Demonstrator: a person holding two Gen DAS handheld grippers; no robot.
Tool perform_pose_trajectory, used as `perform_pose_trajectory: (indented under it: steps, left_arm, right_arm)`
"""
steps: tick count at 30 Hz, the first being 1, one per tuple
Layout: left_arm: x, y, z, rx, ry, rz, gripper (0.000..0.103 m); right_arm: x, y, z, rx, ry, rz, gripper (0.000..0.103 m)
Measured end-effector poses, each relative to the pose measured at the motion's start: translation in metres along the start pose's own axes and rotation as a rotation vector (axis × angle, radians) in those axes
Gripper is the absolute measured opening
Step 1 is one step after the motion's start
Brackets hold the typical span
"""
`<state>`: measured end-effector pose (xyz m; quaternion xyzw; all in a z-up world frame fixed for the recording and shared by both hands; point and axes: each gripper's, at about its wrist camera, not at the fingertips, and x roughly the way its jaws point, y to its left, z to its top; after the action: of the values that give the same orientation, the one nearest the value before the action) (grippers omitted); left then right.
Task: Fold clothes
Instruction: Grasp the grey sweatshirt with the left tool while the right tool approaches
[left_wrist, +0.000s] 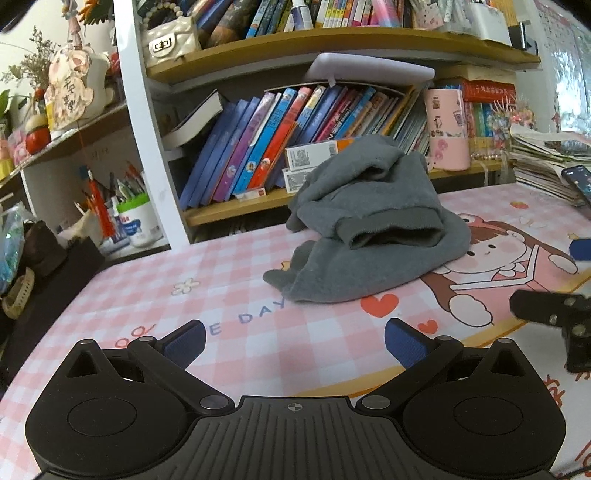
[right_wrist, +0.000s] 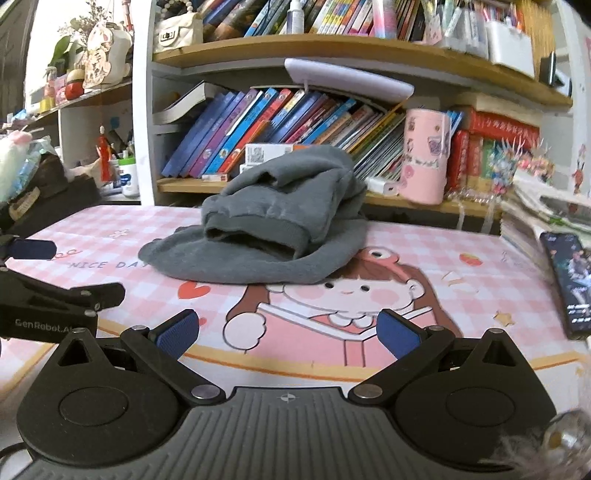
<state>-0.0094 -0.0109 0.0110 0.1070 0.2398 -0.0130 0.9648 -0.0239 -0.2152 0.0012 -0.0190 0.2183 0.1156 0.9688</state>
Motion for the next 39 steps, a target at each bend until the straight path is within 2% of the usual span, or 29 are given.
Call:
perform_pose_trajectory:
  steps: [11, 14, 19, 26, 29, 30, 34, 39]
  left_arm:
    - [0.015, 0.02, 0.004, -0.096, 0.06, -0.017, 0.103]
    - [0.019, 0.02, 0.004, -0.085, 0.053, -0.024, 0.103]
    - [0.02, 0.02, 0.009, -0.075, -0.014, -0.034, 0.103]
    - [0.037, 0.014, 0.037, 0.034, -0.049, -0.034, 0.103]
    - [0.05, 0.01, 0.048, 0.049, -0.069, -0.107, 0.103]
    - [0.056, 0.008, 0.052, 0.056, -0.069, -0.129, 0.103]
    - [0.075, -0.01, 0.062, 0.139, -0.074, -0.113, 0.096]
    - [0.102, -0.035, 0.061, 0.241, -0.04, -0.091, 0.095]
  right_arm:
    - [0.022, -0.002, 0.015, -0.002, 0.031, 0.061, 0.103]
    - [0.037, -0.006, 0.023, 0.027, 0.035, 0.08, 0.103]
    - [0.065, -0.015, 0.04, 0.086, 0.033, 0.098, 0.101]
    - [0.07, -0.031, 0.036, 0.147, 0.026, 0.128, 0.099]
    - [0.061, -0.036, 0.035, 0.159, -0.002, 0.138, 0.088]
    - [0.06, -0.037, 0.035, 0.161, -0.008, 0.148, 0.081]
    - [0.058, -0.039, 0.034, 0.154, -0.004, 0.165, 0.062]
    - [0.061, -0.041, 0.032, 0.163, 0.018, 0.161, 0.06]
